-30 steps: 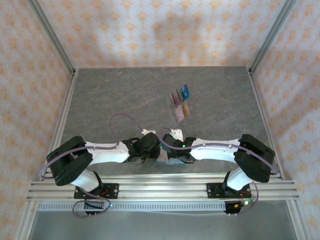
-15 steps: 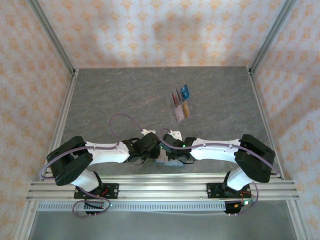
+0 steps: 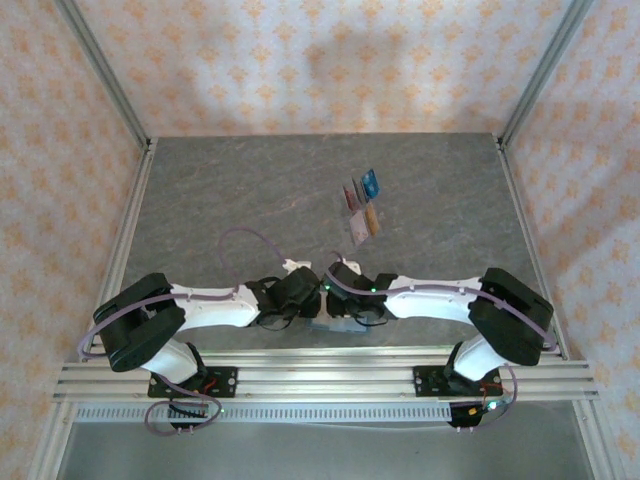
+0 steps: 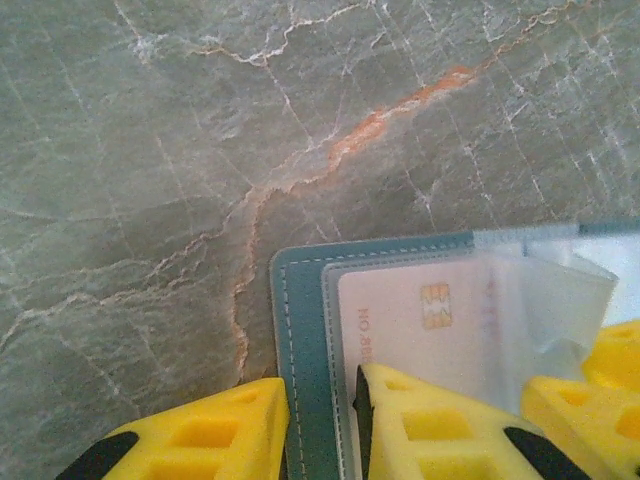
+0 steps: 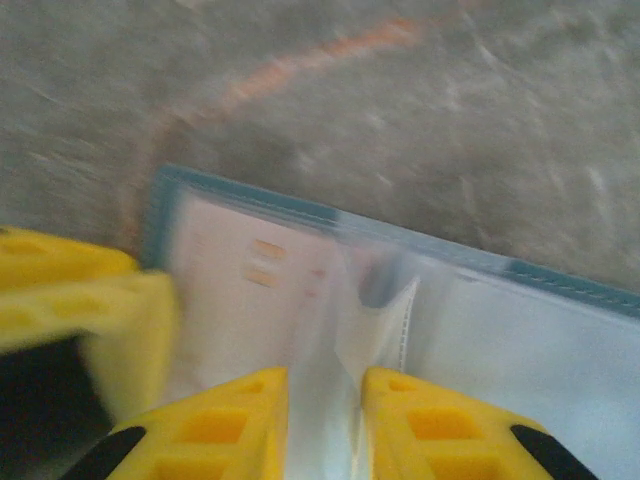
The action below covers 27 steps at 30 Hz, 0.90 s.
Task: Put the credit cards into the card holder
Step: Flip over the card slot in the card holder.
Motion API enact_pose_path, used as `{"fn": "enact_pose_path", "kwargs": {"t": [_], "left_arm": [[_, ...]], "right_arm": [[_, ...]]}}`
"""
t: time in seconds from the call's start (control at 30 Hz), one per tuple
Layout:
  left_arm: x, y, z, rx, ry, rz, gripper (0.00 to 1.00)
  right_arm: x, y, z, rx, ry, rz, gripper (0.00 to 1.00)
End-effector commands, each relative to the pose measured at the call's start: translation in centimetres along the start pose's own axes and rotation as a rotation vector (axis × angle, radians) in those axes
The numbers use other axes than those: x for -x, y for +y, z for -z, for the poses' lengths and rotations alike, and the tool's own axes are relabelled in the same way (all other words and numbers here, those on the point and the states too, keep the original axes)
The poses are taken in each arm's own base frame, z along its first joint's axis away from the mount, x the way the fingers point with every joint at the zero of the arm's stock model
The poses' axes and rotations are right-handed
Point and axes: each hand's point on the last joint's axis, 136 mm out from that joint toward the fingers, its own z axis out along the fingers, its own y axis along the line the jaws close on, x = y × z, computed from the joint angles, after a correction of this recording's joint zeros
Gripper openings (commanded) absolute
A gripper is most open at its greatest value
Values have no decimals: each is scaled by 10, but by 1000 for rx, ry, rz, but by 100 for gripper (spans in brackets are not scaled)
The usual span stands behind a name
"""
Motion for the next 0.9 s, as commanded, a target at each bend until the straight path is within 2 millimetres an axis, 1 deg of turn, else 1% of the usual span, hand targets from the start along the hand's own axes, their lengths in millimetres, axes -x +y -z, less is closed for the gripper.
{"fn": "enact_pose_path", "kwargs": {"t": [0.0, 0.2, 0.33, 0.43, 0.57, 0.73, 0.87], "left_arm": [[-27, 18, -2, 68, 68, -25, 26], [-25, 20, 1, 72, 58, -20, 26], [-24, 24, 6, 86, 46, -14, 27], [-21, 27, 13, 92, 29, -2, 28], [-17, 23, 23, 60, 6, 6, 32], [-11, 14, 29, 21, 0, 11, 34], [-7, 17, 34, 20, -7, 22, 34]], "right_arm": [[31, 40, 16, 175, -101, -41, 29], [35, 47, 20, 236, -106, -66, 37], [36, 49, 18, 258, -93, -77, 40], [36, 49, 15, 273, -85, -93, 41], [37, 46, 13, 262, -84, -106, 43], [38, 44, 11, 282, -82, -138, 47], [35, 53, 9, 333, -52, -140, 52]]}}
